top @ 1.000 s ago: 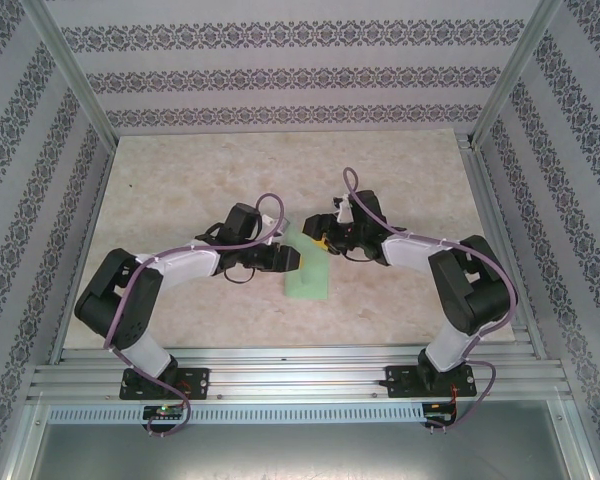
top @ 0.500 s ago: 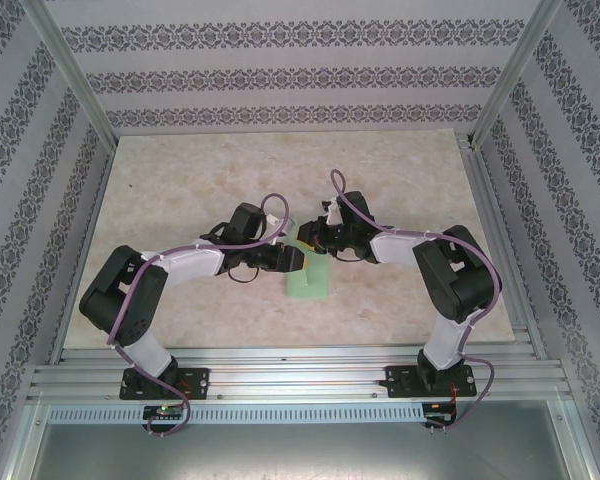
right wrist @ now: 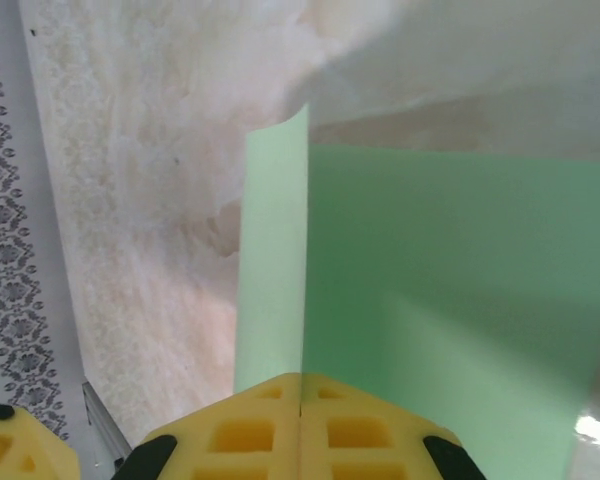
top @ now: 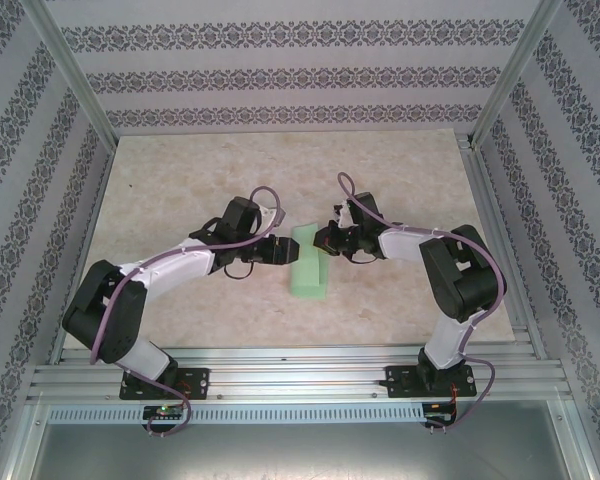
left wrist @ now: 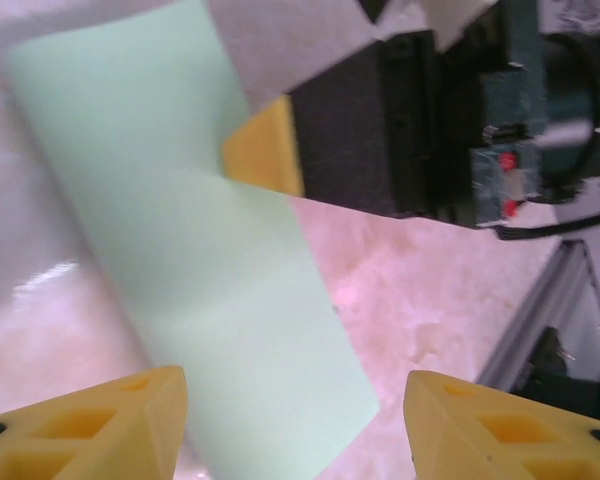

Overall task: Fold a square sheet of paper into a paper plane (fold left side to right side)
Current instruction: First fold in half a square sheet of paper at the center of the table.

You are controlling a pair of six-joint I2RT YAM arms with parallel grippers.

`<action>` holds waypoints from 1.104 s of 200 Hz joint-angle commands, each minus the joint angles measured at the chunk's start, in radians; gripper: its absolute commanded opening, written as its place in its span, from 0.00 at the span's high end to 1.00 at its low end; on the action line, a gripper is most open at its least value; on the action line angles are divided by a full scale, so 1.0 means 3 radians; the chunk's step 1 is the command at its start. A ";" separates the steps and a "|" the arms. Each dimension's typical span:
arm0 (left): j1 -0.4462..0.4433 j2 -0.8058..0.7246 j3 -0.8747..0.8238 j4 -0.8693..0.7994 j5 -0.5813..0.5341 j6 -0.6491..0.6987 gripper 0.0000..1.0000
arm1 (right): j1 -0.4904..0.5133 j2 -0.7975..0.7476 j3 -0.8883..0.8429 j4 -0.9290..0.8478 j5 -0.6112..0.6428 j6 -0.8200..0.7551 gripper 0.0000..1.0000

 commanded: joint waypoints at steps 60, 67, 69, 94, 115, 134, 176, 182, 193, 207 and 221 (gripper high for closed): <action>-0.0218 0.0648 0.0338 -0.0348 -0.0603 -0.0131 0.32 | -0.0066 -0.0071 0.0017 -0.0168 0.0090 -0.0217 0.94; -0.0232 0.0691 0.0368 -0.0340 -0.0595 -0.0145 0.32 | -0.0066 -0.0073 0.0011 -0.0173 0.0090 -0.0224 0.94; -0.0235 0.0704 0.0377 -0.0341 -0.0597 -0.0149 0.33 | -0.0066 -0.0072 0.0009 -0.0173 0.0090 -0.0223 0.94; -0.0290 0.0819 0.0467 -0.0421 -0.0686 -0.0142 0.36 | -0.0069 -0.0077 -0.0015 -0.0192 0.0104 -0.0226 0.93; -0.0338 0.0887 0.0545 -0.0549 -0.0798 -0.0081 0.39 | -0.0071 -0.0109 -0.0002 -0.0341 0.0132 -0.0319 0.87; -0.0380 0.0946 0.0600 -0.0634 -0.0872 -0.0036 0.41 | -0.0103 -0.0212 -0.0015 -0.0457 0.0175 -0.0398 0.79; -0.0473 0.1070 0.0704 -0.0753 -0.0976 0.0037 0.41 | -0.0273 -0.0506 -0.0122 -0.0725 0.0363 -0.0552 0.66; -0.0480 0.1084 0.0717 -0.0768 -0.0985 0.0046 0.41 | -0.0298 -0.0539 -0.0140 -0.0764 0.0396 -0.0573 0.65; -0.0491 0.1108 0.0731 -0.0782 -0.1000 0.0058 0.41 | -0.0348 -0.0585 -0.0187 -0.0779 0.0437 -0.0582 0.65; -0.0499 0.1124 0.0746 -0.0790 -0.1002 0.0059 0.41 | -0.0404 -0.0624 -0.0244 -0.0786 0.0465 -0.0584 0.65; -0.0499 0.1146 0.0752 -0.0790 -0.1001 0.0055 0.41 | -0.0438 -0.0645 -0.0281 -0.0815 0.0505 -0.0598 0.65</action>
